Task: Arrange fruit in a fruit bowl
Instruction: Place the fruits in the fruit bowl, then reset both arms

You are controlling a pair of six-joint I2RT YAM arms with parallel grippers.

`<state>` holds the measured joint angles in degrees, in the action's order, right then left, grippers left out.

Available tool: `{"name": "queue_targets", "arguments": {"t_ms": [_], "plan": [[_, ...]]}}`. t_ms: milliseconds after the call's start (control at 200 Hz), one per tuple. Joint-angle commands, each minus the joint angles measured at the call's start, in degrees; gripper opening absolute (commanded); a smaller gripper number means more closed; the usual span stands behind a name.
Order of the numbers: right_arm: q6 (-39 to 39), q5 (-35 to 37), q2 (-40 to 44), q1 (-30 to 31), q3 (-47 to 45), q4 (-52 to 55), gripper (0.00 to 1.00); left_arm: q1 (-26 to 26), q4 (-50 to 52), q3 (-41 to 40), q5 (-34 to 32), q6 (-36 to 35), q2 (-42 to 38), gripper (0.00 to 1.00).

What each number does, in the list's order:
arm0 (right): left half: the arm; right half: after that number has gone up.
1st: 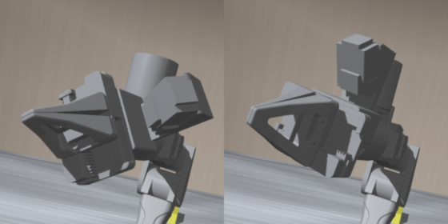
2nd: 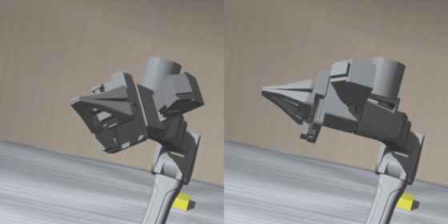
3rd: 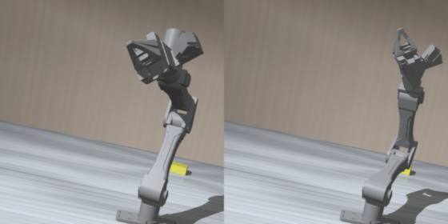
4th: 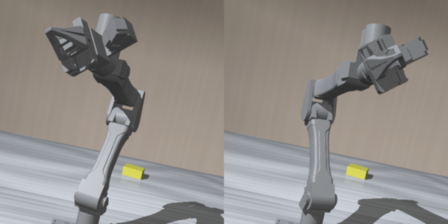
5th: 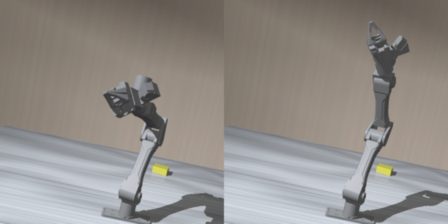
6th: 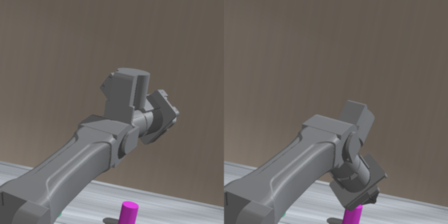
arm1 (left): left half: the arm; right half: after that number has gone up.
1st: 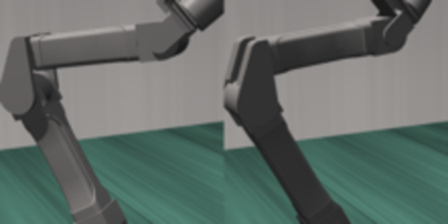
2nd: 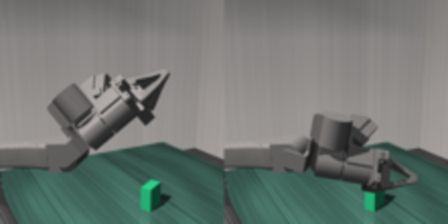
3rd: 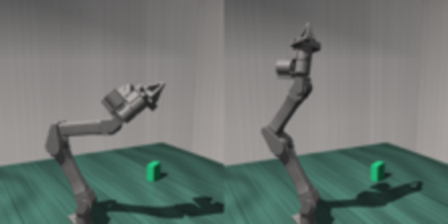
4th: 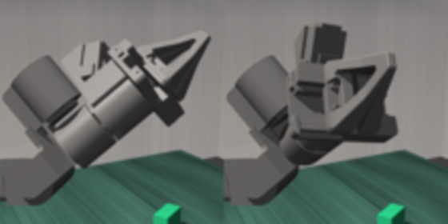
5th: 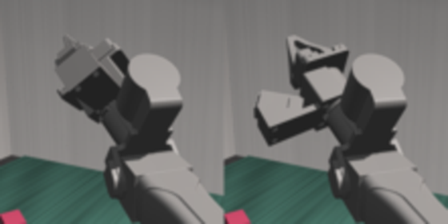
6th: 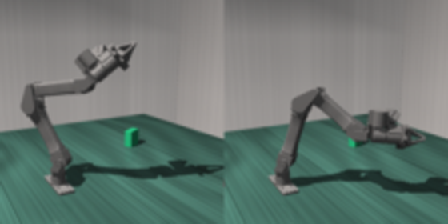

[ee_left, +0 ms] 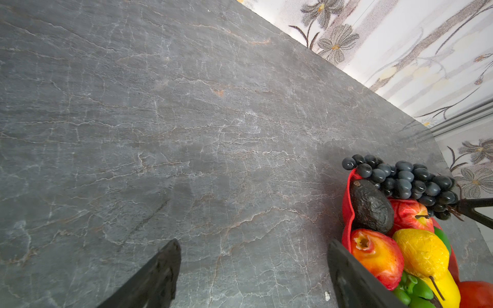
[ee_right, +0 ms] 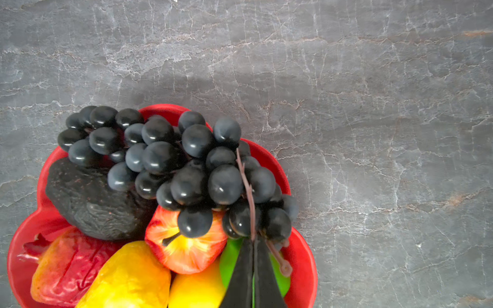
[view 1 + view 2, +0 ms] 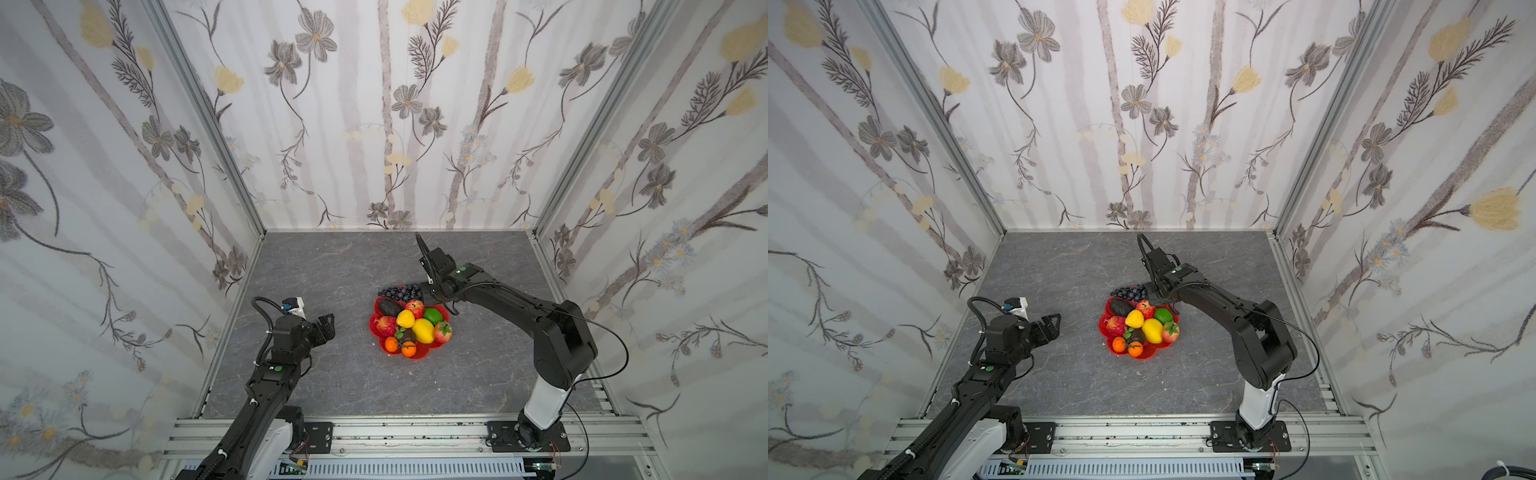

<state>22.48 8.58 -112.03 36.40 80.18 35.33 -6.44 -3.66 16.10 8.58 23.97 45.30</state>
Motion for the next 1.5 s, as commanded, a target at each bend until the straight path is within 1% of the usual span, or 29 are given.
{"name": "queue_targets", "arguments": {"t_ms": [0,395,555,690,765,854,934,974,1044,1109,1149,1239,1289,1374,1429,1494], "plan": [[0.6,-0.3,0.1,0.0,0.1,-2.3,0.13,0.0,-1.9,0.0,-0.1,-0.6,0.0,0.87],[-1.3,1.3,4.8,0.0,-0.5,-1.1,0.46,0.0,-2.0,-0.1,-0.1,-0.6,0.1,0.87],[-2.0,2.6,9.2,0.0,-1.9,-0.5,0.61,0.0,-2.2,0.4,-0.4,-0.5,1.3,0.87],[-3.7,6.8,14.8,-0.6,-4.3,0.0,0.69,0.0,0.5,2.8,-3.0,-0.1,2.5,0.87],[-5.2,10.9,18.8,-2.2,-6.9,-0.5,0.74,0.0,4.0,5.0,-8.4,0.3,2.4,0.88],[-7.4,17.2,24.3,-4.8,-11.4,-3.5,0.8,0.1,7.4,6.8,-18.0,1.2,2.1,0.9],[-8.0,25.4,27.6,-7.4,-15.8,-6.6,0.87,0.1,8.5,7.7,-25.6,1.7,1.9,0.91],[-7.5,28.1,28.9,-9.1,-17.4,-7.3,0.89,0.1,8.4,8.0,-29.5,2.2,2.0,0.99],[-5.7,31.1,30.6,-12.0,-20.4,-8.3,0.93,0.3,8.0,8.6,-35.5,2.9,2.4,1.0],[-8.9,33.1,32.5,-13.6,-25.9,-17.4,0.96,0.6,5.5,8.8,-38.6,1.8,3.6,1.0],[-11.9,34.6,33.7,-14.0,-32.0,-25.4,0.98,0.7,3.4,8.8,-40.9,1.2,4.7,1.0],[-20.7,34.9,34.9,-15.2,-41.5,-41.9,0.99,1.4,-0.6,9.4,-44.0,0.1,8.7,1.0],[-23.5,36.0,34.3,-15.9,-44.3,-46.8,0.99,2.4,-0.1,10.8,-43.0,-0.2,11.1,1.0],[-24.5,38.0,33.0,-17.7,-45.6,-49.3,0.99,4.4,-1.8,11.6,-39.8,-0.8,14.7,1.0],[-25.4,37.7,32.1,-18.9,-47.6,-53.9,0.99,5.2,-6.1,10.6,-38.2,-2.1,16.7,1.0],[-25.6,35.9,31.5,-20.3,-49.7,-58.3,0.99,5.6,-14.7,8.2,-37.0,-6.4,18.9,1.0]]}}
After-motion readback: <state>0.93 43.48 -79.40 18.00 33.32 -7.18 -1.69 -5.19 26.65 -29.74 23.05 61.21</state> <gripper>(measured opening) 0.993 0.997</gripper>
